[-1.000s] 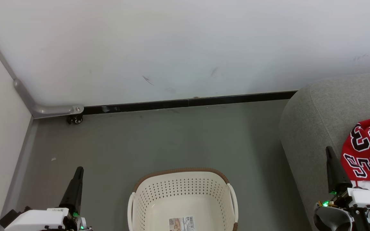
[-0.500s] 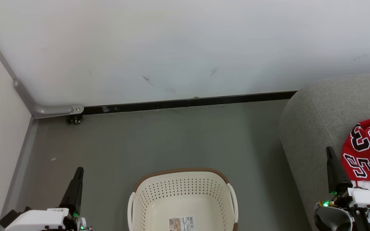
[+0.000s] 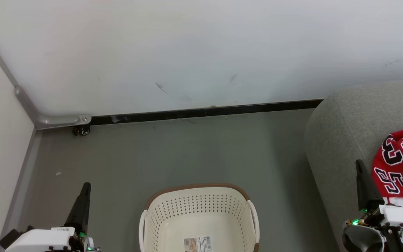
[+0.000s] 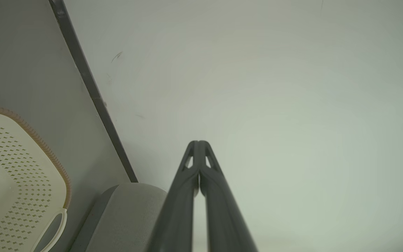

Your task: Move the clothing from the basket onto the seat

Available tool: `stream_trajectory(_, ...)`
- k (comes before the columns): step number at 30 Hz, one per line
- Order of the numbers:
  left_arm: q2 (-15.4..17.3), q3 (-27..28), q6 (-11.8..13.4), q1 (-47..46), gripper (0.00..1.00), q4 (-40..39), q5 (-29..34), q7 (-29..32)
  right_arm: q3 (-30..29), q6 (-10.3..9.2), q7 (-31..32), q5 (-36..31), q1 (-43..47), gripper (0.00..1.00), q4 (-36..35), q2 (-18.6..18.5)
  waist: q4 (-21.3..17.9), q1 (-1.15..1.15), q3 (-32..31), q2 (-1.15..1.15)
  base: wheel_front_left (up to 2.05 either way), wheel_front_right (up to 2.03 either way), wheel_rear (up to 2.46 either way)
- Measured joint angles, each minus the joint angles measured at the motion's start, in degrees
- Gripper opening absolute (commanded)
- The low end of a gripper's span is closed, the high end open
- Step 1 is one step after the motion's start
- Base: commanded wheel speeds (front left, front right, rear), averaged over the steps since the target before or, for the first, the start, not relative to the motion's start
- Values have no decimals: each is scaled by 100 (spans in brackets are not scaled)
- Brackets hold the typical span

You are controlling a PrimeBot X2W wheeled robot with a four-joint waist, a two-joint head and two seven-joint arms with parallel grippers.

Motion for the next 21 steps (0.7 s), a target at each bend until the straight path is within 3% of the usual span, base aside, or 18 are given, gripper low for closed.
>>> stream_trajectory(21,-4,11,-1,-40,0,21,0,26,-11,0,5,-4,-75,0,13,3,0,0,0,0,0,0,0)
